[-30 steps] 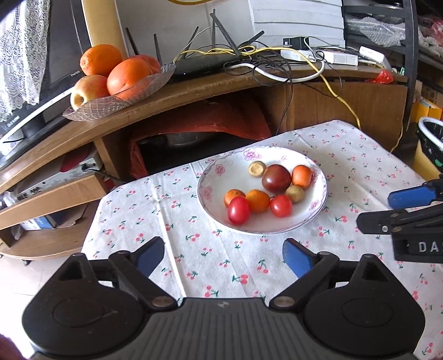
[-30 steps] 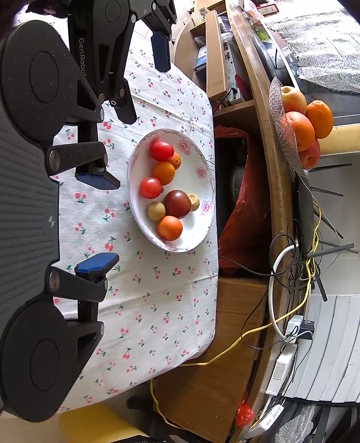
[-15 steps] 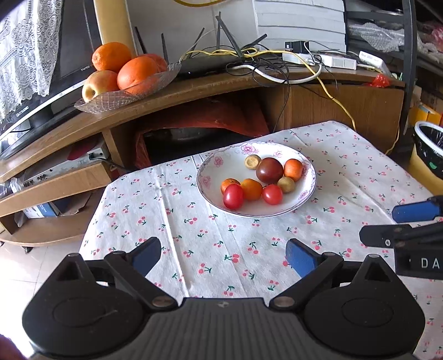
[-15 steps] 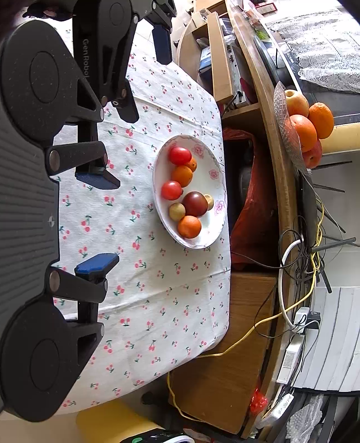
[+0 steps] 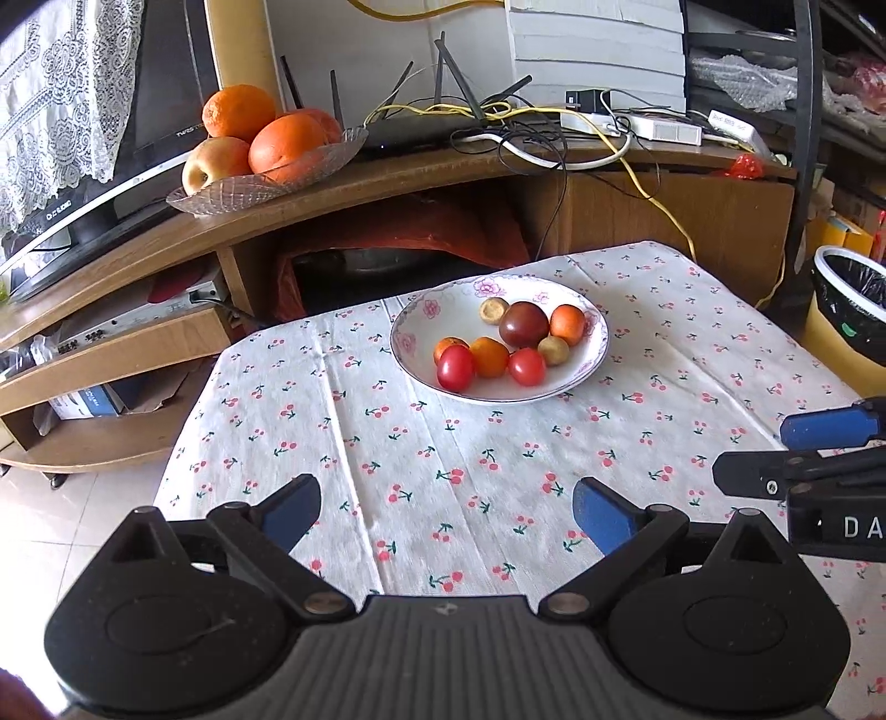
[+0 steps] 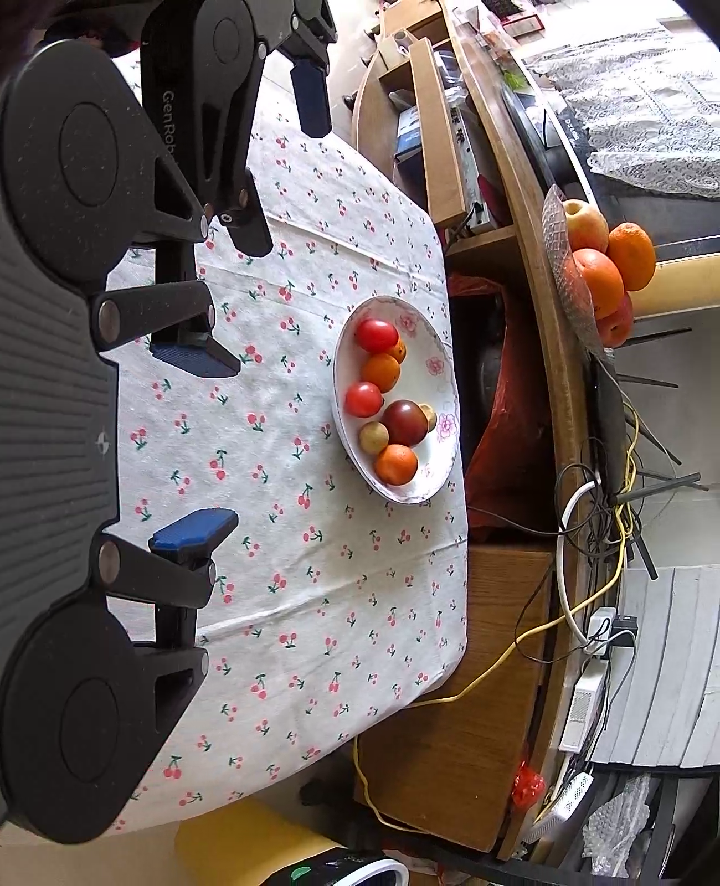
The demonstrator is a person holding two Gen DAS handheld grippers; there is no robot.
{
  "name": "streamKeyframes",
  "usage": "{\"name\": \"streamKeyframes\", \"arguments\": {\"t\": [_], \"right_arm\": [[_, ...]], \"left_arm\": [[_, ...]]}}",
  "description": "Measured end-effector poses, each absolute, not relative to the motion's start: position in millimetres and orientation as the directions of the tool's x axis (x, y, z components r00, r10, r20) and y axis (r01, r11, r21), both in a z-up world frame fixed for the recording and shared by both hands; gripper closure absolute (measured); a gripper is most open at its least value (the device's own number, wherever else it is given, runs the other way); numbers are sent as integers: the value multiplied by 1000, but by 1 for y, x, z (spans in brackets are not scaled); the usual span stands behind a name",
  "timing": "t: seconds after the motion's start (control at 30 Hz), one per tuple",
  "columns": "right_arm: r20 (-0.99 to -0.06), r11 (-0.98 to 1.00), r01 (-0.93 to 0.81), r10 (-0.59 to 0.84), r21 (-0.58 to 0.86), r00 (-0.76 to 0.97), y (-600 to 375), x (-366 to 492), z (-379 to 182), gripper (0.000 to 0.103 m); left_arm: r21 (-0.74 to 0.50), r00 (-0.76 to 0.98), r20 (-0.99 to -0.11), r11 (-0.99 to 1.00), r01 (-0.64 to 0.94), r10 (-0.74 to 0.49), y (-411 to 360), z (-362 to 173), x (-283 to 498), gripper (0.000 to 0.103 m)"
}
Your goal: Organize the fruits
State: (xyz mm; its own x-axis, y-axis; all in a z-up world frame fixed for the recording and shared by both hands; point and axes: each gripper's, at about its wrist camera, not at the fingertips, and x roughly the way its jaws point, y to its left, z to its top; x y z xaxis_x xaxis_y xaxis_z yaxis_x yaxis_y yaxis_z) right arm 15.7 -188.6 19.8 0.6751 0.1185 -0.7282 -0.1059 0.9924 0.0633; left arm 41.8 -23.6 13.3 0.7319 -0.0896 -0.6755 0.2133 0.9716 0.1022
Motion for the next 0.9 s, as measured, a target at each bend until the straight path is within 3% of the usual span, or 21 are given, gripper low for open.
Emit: {"name": "streamKeyframes", "arguments": {"t": [0.9], "right_arm": [[-732,994,-101,105,49,674,-182,-23,20,50]], "left_arm": [[121,729,-679,966,230,-88,-27,12,1,0]]}}
